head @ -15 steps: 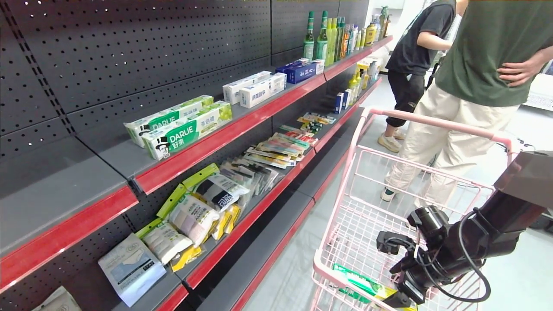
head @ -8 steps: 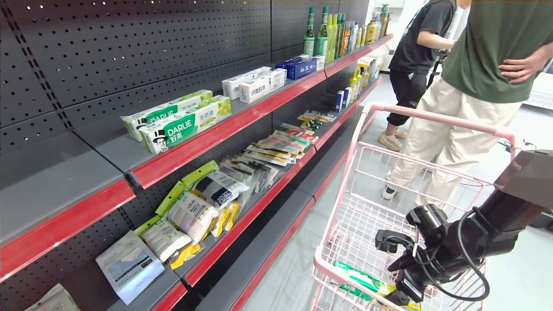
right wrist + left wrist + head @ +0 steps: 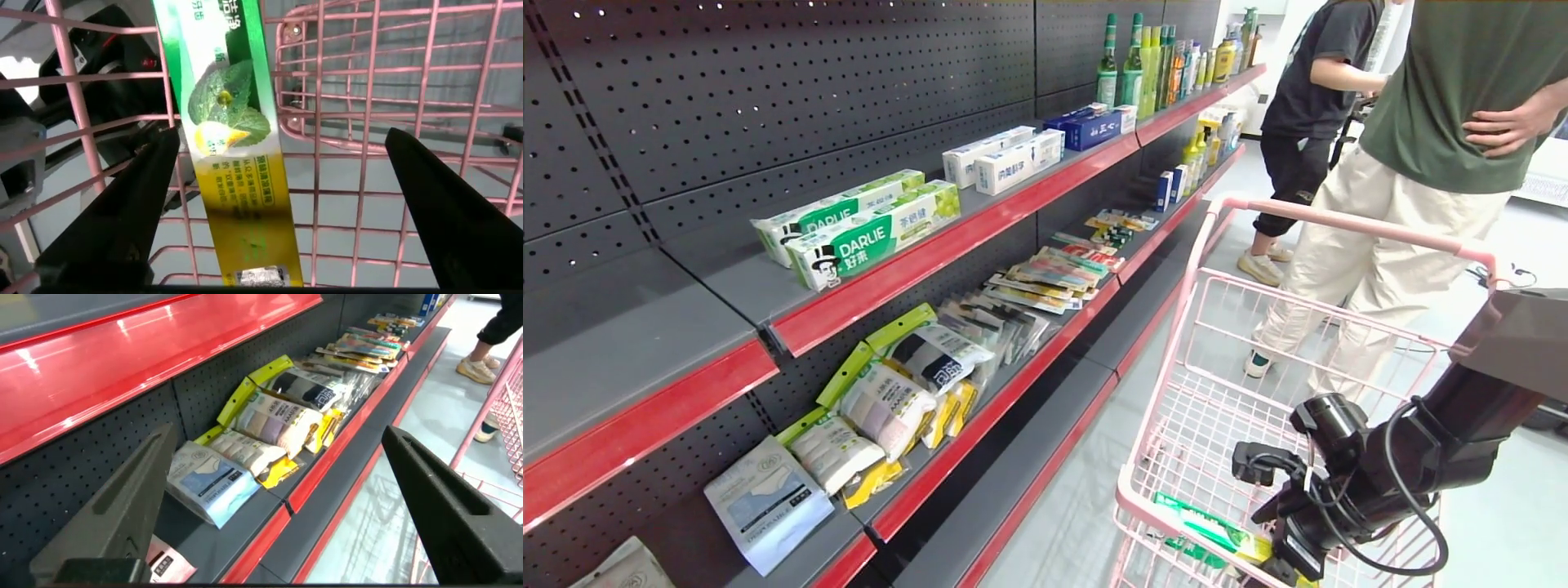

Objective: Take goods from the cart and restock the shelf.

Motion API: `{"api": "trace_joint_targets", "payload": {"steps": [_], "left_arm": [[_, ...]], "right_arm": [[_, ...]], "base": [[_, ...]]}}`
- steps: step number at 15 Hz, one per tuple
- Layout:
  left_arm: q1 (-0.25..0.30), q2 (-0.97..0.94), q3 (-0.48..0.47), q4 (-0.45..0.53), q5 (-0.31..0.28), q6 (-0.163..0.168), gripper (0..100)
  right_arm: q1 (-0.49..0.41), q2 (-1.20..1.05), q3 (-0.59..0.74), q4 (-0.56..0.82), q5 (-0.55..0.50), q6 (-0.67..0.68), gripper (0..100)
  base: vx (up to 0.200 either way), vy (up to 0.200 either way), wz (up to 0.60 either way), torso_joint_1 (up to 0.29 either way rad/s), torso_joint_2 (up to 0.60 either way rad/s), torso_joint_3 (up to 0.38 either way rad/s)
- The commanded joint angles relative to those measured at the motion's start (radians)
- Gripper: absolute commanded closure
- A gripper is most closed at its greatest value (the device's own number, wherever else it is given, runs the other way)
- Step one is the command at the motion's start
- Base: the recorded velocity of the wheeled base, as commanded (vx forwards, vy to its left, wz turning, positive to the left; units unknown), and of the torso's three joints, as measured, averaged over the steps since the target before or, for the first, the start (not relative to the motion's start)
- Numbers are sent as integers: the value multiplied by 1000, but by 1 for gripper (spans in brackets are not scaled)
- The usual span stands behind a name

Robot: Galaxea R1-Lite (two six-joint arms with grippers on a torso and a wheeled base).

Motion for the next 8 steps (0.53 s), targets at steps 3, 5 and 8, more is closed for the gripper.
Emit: {"api": "trace_joint_targets", "payload": {"steps": [3,5,8], "left_arm": [[0,1,0,0,1,0,0],[0,1,0,0,1,0,0],[0,1,0,0,1,0,0]], "right_arm": [[2,13,-4,-2,-4,-2,0],[1,16,-5,-2,-16,-2,0],[1,24,1,-37,-19,0,0]], "base": [[0,0,0,0,0,0],[0,0,0,0,0,0],[0,0,0,0,0,0]]}}
